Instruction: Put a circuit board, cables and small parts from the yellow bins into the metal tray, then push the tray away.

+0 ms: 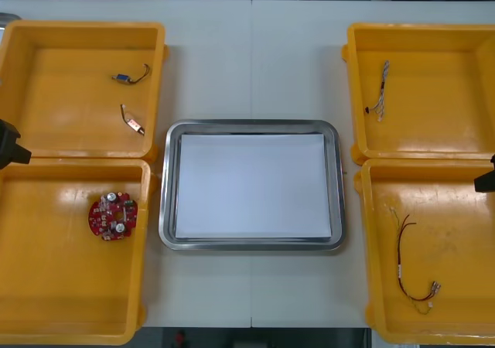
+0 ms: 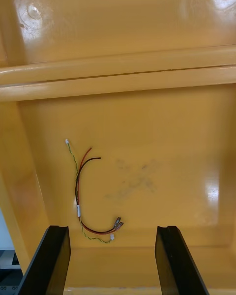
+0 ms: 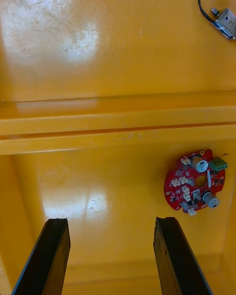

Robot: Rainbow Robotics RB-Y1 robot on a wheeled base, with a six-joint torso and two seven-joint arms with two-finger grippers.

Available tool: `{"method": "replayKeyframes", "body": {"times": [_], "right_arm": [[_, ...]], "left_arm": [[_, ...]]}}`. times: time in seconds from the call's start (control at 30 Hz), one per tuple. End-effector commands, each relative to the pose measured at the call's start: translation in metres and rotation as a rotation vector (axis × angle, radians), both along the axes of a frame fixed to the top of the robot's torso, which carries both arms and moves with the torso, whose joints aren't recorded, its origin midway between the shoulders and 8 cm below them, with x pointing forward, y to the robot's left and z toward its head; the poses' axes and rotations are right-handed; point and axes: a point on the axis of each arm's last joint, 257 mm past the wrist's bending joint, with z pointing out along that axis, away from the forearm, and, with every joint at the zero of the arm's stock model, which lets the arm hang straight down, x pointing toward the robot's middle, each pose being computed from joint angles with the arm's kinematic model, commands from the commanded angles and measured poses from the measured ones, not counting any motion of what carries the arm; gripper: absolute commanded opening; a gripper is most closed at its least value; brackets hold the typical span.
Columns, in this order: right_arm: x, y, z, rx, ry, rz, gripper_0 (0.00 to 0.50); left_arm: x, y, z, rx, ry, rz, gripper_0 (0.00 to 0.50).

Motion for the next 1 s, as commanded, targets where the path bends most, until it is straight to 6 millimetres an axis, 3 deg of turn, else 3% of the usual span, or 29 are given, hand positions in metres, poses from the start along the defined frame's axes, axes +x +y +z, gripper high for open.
{"method": "replayKeyframes", "body": {"times": [0.03,1.0], "right_arm": [[-0.0028,-0.0115,0.0138,-0.057,-0.026,0.021,0.500],[-0.0028,-0.0115,0.0138,-0.057,-0.026,0.021,0.500]], "left_arm": [[0.0046,0.0138,0.0267,0.027,-0.047,0.028,0.500],[0.0046,0.0138,0.0267,0.027,-0.047,0.028,0.500]]}}
